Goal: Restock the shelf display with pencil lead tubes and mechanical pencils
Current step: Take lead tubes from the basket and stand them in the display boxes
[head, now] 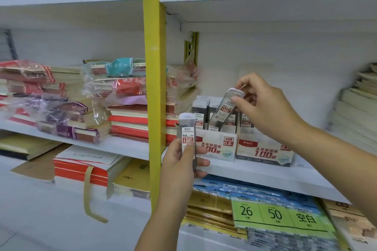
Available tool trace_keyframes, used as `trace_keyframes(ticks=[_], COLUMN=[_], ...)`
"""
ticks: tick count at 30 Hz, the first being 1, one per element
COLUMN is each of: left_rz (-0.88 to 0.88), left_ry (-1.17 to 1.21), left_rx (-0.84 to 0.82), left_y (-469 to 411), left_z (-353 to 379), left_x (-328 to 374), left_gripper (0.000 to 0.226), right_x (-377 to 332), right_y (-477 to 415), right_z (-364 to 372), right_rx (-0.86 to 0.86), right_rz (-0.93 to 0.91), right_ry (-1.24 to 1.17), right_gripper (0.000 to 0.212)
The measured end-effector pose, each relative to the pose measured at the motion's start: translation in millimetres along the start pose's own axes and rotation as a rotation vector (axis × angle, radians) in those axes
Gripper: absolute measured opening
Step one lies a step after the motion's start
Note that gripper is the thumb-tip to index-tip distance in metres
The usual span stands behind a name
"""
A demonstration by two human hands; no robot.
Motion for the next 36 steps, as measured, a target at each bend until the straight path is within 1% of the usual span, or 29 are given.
trace_keyframes(ticks=[3, 5, 7, 10, 12, 13, 15, 16, 18, 20, 21, 22, 23, 24, 26, 28, 29, 31, 33, 34, 36], left_rz=[0.001, -0.005, -0.017, -0.039, -0.046, -0.046, -0.040, -0.034, -0.025, -0.026, -0.023, -0.007, 0.031, 0.092, 0.239, 0.340, 0.358, 0.352, 0.329, 0.327, 0.330], left_ry=[-0.019, -0.023, -0.015, -0.008, 0.000, 0.004, 0.006, 0.005, -0.001, -0.014, -0.026, -0.043, -0.081, -0.152, -0.370, -0.580, -0.653, -0.749, -0.780, -0.771, -0.736], left_rx=[-0.008, -0.017, -0.027, -0.043, -0.062, -0.074, -0.099, -0.109, -0.137, -0.175, -0.184, -0.177, -0.142, -0.083, 0.071, 0.158, 0.157, 0.107, 0.061, 0.053, 0.053], left_y=[-1, -1, -1, 0, 1, 2, 4, 4, 5, 7, 8, 9, 9, 8, 6, 7, 7, 6, 6, 7, 7], left_z=[-3, -5, -6, -6, -5, -4, -2, -1, 2, 6, 8, 10, 9, 7, -1, -5, -5, -1, 3, 5, 5], left_x=[0, 1, 3, 6, 7, 8, 9, 10, 11, 10, 9, 9, 8, 8, 11, 15, 14, 10, 5, 4, 5], left_gripper=[0.017, 0.016, 0.016, 0.016, 0.015, 0.014, 0.014, 0.014, 0.014, 0.015, 0.015, 0.015, 0.015, 0.015, 0.018, 0.031, 0.040, 0.052, 0.060, 0.061, 0.060], right_x=[3, 5, 5, 7, 5, 2, -5, -8, -15, -19, -19, -19, -18, -16, -14, -15, -16, -17, -17, -16, -13], right_y=[-12, -19, -23, -24, -19, -16, -5, 0, 11, 20, 22, 23, 22, 20, 14, 9, 8, 8, 10, 10, 4], right_z=[17, 27, 35, 42, 42, 41, 39, 40, 46, 51, 51, 49, 43, 35, 15, 1, -1, 5, 16, 20, 25], right_rx=[-0.094, -0.123, -0.127, -0.110, -0.081, -0.061, -0.053, -0.087, -0.221, -0.336, -0.351, -0.330, -0.275, -0.190, 0.005, 0.124, 0.128, 0.049, -0.045, -0.070, -0.060], right_rz=[0.033, 0.027, -0.017, -0.030, -0.048, -0.056, -0.035, 0.003, 0.111, 0.187, 0.199, 0.197, 0.192, 0.185, 0.143, 0.052, 0.007, -0.056, -0.098, -0.112, -0.103], right_ry=[0.121, 0.204, 0.305, 0.471, 0.498, 0.453, 0.245, 0.101, -0.173, -0.298, -0.319, -0.327, -0.339, -0.360, -0.409, -0.347, -0.265, -0.065, 0.085, 0.122, 0.148], right_gripper=[0.013, 0.013, 0.017, 0.026, 0.029, 0.028, 0.024, 0.021, 0.018, 0.018, 0.018, 0.017, 0.016, 0.015, 0.013, 0.011, 0.011, 0.011, 0.016, 0.018, 0.019])
Point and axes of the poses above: each hand's wrist, its own y-axis away from the middle knuckle, its own z-axis out of the palm, x = y × z, the point moved 5 cm from there along -y, towards the middle knuckle, and after that the axes turned 5 degrees about -y, right-handed, at the moved point
